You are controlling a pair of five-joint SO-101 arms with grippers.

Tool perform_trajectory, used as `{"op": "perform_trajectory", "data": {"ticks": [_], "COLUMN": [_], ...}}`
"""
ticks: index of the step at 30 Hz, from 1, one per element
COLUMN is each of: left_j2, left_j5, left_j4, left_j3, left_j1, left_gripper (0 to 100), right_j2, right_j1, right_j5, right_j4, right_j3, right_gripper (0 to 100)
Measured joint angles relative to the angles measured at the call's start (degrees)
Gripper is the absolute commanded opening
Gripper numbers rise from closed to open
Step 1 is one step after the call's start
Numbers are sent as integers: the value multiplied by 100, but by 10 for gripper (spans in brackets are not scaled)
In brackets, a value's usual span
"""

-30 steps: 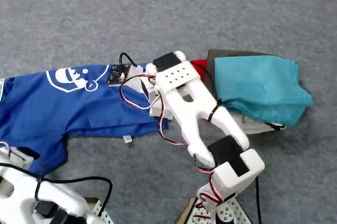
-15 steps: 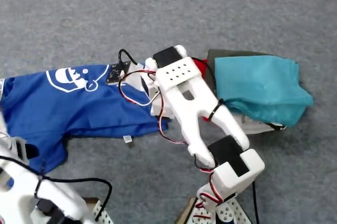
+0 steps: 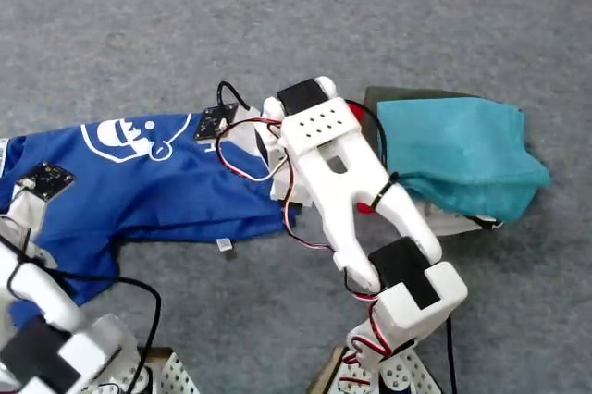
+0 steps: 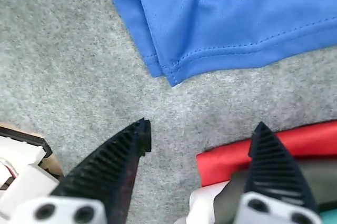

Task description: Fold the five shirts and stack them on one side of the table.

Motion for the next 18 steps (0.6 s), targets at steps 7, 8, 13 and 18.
{"op": "perform_trajectory", "data": {"ticks": [7, 8, 13, 18], "left_j2": [484, 519, 545, 519], "left_j5": [-88, -88, -88, -88], "left_j4": [-299, -360, -976, -1521], "left_j3": [70, 132, 545, 897], "left_j1": [0, 0, 35, 35], "left_gripper": [233, 233, 233, 229], "right_j2": [0, 0, 0, 0], "right_j1": [0, 0, 0, 0], "right_j5": [0, 0, 0, 0], "right_j4": [0, 0, -18, -26], "right_j3": [0, 0, 0, 0], "right_gripper": [300, 300, 300, 300]}}
